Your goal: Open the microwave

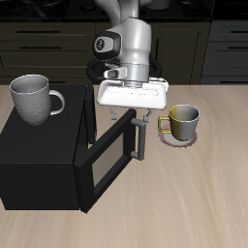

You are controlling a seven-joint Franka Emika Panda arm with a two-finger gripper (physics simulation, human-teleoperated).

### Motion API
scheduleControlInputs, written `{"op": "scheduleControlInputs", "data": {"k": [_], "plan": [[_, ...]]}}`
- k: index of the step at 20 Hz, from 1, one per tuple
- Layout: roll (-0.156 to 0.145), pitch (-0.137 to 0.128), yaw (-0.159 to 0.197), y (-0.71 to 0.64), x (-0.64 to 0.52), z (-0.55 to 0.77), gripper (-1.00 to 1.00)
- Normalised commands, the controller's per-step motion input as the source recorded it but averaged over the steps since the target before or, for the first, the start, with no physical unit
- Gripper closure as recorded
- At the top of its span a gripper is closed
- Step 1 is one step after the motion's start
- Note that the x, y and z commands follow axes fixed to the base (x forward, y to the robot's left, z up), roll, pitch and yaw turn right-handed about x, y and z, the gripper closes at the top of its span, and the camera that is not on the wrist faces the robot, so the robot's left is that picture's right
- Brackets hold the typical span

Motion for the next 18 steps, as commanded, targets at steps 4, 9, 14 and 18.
{"op": "scheduleControlInputs", "data": {"k": [4,9,14,18], "plan": [[0.026,0.006,0.003,0.13,0.3,-0.08,-1.0],[0.014,-0.002,-0.013,0.11,0.25,0.03,-1.0],[0.024,-0.009,-0.016,0.17,0.17,0.11,-1.0],[-0.003,-0.01,-0.002,0.02,0.17,0.12,-1.0]]}}
